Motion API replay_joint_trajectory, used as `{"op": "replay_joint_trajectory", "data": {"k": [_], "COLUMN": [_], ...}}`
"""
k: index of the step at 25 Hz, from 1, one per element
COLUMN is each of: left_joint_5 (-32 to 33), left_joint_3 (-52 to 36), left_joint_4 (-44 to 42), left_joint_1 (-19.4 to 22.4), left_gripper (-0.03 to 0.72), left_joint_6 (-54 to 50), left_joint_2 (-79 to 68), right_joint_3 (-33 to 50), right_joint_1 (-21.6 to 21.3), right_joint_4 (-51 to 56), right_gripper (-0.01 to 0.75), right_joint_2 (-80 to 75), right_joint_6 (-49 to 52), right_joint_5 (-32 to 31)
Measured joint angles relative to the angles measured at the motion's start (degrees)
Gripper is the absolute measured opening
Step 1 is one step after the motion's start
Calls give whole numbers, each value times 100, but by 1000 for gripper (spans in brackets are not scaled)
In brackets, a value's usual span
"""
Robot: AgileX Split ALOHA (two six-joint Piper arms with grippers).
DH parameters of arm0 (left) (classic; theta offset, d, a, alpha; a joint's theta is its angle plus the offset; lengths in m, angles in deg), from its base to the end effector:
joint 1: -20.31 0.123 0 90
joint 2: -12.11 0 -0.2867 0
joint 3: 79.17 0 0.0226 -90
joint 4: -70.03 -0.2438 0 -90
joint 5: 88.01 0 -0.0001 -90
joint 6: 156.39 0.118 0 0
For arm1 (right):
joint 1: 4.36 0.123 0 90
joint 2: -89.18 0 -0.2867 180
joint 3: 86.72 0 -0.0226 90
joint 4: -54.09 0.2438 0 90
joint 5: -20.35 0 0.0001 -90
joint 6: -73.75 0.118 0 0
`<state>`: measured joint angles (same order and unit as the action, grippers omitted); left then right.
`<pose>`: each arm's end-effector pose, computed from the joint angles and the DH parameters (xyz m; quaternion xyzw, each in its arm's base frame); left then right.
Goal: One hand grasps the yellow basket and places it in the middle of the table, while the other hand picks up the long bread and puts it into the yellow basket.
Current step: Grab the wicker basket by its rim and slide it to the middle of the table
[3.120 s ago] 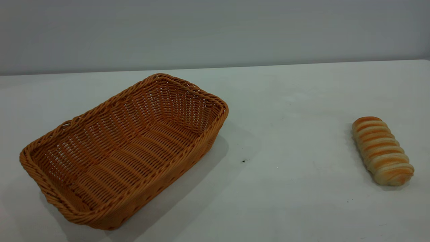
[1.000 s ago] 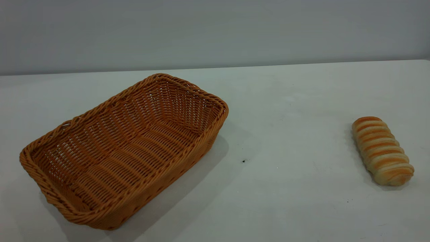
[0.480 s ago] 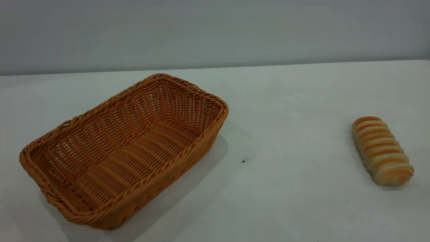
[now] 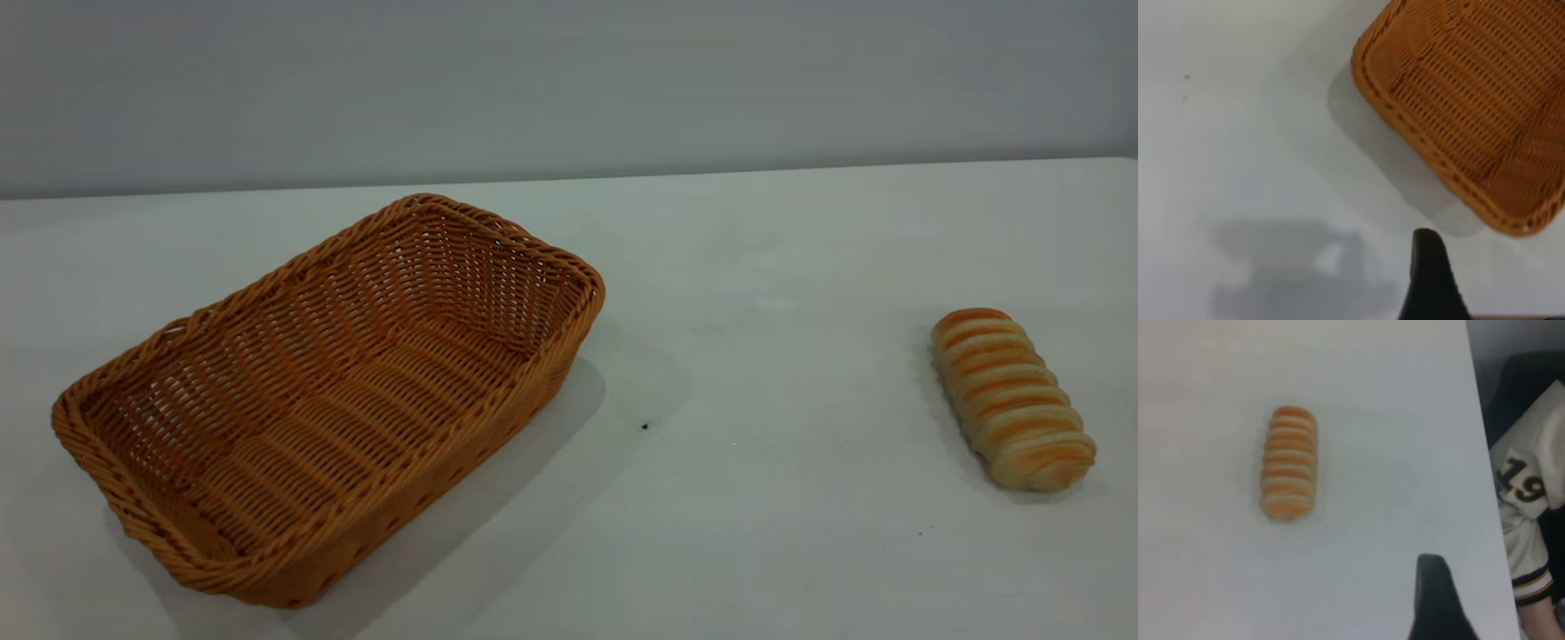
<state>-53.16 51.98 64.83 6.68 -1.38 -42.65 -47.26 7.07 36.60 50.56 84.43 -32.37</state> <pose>0.1522 -0.0306 0.2336 -0.0670 0.9320 -0.0818 0.3467 0.1019 -0.0082 0.3015 -0.0393 0.8984 -0.0667 0.4322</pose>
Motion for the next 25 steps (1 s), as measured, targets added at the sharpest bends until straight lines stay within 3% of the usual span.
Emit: {"op": "replay_joint_trajectory", "data": {"k": [5,12,25], "left_joint_5": [-612,-759,-752], "left_joint_3": [54,491,1199], "left_joint_4": [0,0,0], "left_joint_1": [0,0,0], "left_gripper": [519,517,517], "left_joint_6": [-146,-599,-2036], "left_joint_2": [-1321,-2874,-4479], "right_joint_3": [-48,-52,-52], "right_joint_1": [0,0,0], "right_joint_4": [131,357,1046], "right_gripper": [498,498,498], "right_joint_2": [-590,-737,-737], "right_joint_6": [73,78,-47], "right_joint_5": [67,164,262]}}
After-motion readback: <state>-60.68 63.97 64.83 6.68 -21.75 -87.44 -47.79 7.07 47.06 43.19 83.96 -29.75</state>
